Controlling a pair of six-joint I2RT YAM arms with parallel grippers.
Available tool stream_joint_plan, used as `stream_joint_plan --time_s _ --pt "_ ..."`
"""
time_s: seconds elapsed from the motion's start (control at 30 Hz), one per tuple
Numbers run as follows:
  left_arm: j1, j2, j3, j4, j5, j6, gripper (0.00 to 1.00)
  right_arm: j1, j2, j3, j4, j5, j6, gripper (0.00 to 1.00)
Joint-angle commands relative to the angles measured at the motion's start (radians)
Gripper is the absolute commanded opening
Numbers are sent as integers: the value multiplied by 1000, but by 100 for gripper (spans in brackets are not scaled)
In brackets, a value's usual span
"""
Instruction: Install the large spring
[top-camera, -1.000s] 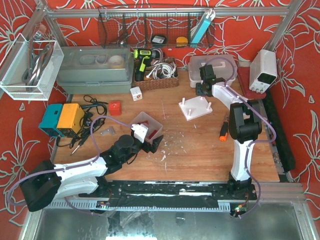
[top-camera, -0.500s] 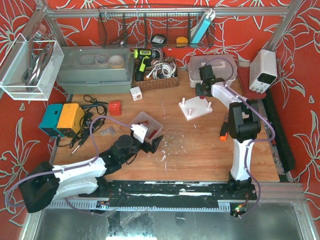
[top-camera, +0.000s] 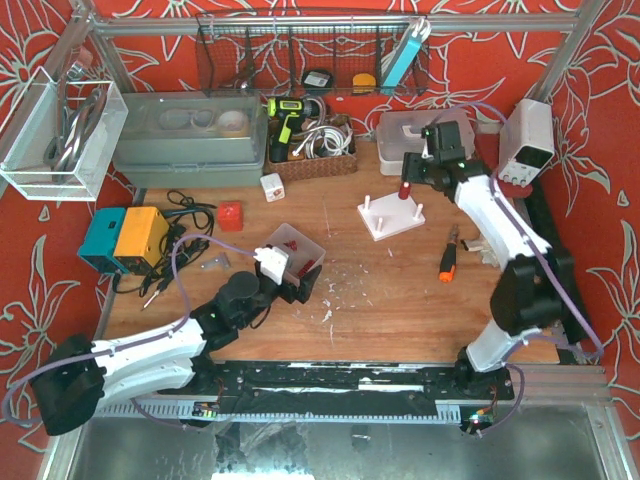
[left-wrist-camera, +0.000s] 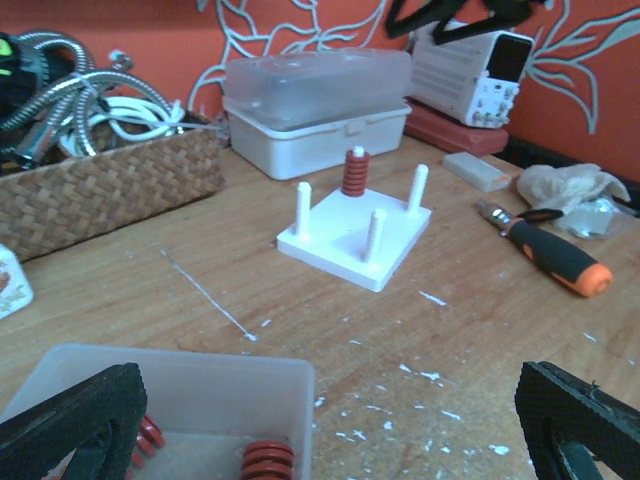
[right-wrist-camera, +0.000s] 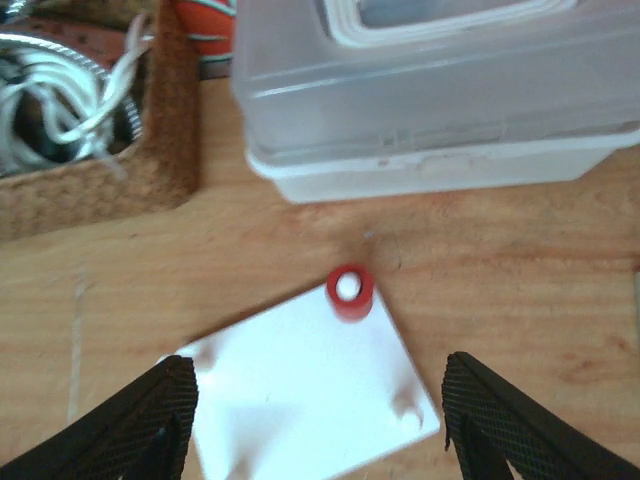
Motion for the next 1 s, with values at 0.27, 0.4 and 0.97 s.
stream_joint_plan --time_s 0.27,0.4,0.97 --pt "0 111 142 -178 -195 -39 100 95 -481 -513 94 -197 121 98" --pt "15 169 222 -297 -193 -53 91 121 -596 -638 139 -171 116 99" --pt "299 300 595 -840 268 539 40 144 -799 -863 350 -113 189 96"
